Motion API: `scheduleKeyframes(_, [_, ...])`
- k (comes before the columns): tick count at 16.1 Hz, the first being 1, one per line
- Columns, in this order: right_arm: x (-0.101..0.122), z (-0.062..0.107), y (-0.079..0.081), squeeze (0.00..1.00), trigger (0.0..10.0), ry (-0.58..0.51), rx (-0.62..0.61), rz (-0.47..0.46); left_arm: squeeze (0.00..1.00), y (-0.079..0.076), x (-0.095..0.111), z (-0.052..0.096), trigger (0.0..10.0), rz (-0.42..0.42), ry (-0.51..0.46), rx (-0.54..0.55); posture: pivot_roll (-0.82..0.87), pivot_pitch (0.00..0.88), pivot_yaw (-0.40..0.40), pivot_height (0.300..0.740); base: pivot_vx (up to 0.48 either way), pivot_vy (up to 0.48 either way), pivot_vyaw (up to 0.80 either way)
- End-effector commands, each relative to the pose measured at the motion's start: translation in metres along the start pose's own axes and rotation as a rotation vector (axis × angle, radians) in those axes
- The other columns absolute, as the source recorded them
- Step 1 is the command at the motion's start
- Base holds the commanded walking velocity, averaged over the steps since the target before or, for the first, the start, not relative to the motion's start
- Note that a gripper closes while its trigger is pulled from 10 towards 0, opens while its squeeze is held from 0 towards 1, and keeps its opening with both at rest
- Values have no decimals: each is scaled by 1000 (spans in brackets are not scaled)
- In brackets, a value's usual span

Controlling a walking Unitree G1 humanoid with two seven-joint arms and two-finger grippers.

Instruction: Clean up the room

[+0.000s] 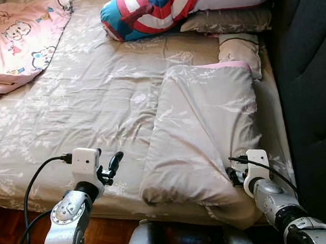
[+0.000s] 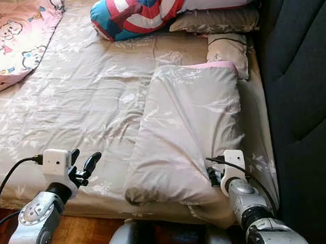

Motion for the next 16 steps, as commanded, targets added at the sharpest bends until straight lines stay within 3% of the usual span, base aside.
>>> scheduleKeyframes(1, [-54,6,3,0,10000,200,10,-11,0,2,-5,4,10000,7,24,5,98,308,74,669,0,0,0])
scheduleKeyframes(13, [-54,6,3,0,10000,200,10,-11,0,2,-5,4,10000,7,24,5,98,308,74,669,0,0,0])
scheduleKeyframes(14, [-75,10,9,0,0,254,-4,-86,0,0,-2,0,10000,6,20,-5,96,295,84,669,0,0,0])
scheduleKeyframes(16, [-83,11,9,0,0,271,-19,-119,0,-2,-1,-2,10000,8,16,-12,97,294,83,669,0,0,0])
Point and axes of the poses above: a point about 5 cm out from each wrist's last joint towards the gripper, its own z axis pointing back from the gripper into the wrist, its own x axis along the axis of the wrist's last joint, y = z × x, the point moved 1 cm from there along -z, pointing out of the wrist towards the gripper, and after that the axes turned 4 degrees about z, right-handed, at the moved point
